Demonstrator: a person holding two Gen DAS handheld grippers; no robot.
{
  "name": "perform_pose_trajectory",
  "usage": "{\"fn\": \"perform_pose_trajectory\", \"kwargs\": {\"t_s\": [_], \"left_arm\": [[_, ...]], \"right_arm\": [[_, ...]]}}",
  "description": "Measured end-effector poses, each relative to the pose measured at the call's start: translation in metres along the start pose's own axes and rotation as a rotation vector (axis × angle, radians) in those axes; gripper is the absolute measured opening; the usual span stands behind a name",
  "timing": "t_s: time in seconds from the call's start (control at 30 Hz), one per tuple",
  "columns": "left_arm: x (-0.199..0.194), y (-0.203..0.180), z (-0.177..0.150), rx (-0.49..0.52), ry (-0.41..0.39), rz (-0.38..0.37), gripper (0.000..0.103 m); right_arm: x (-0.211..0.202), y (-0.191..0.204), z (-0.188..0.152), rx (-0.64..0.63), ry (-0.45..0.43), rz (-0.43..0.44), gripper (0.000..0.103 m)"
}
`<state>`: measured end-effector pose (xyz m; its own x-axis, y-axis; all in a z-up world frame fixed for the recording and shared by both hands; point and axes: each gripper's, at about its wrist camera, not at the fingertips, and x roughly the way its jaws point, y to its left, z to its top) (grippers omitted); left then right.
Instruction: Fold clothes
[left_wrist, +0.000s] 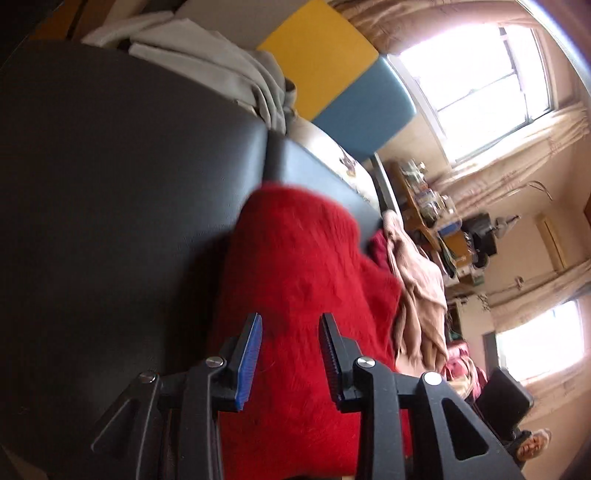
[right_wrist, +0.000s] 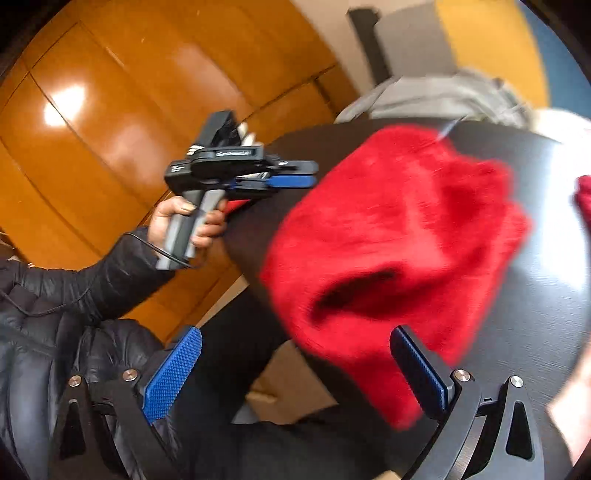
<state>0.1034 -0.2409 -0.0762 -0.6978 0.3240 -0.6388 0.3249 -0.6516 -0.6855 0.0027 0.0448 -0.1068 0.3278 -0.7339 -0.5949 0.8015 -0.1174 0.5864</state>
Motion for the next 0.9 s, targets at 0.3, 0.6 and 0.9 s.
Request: {"fn": "perform_pose_trajectory", "kwargs": {"t_s": [0.3,0.6,0.9], "left_arm": [[0.061,-0.040,-0.035,0.250,0.080,-0.019,0.034],[0.073,-0.055,-0.045,0.336,0.052,-0.014,0.034],[0.058,-0.039,-0.044,0.264,0.045,-0.084,0.034]], "right_arm": [[0.063,-0.021,-0.030,0.206,0.070,0.153,0.101],[-0.018,-0.016,-0.043,0.313,-0.250,-0.074,0.103],[-0.009,-0.065,0.000,0.486,-0.329,-0.243,0.103]]}}
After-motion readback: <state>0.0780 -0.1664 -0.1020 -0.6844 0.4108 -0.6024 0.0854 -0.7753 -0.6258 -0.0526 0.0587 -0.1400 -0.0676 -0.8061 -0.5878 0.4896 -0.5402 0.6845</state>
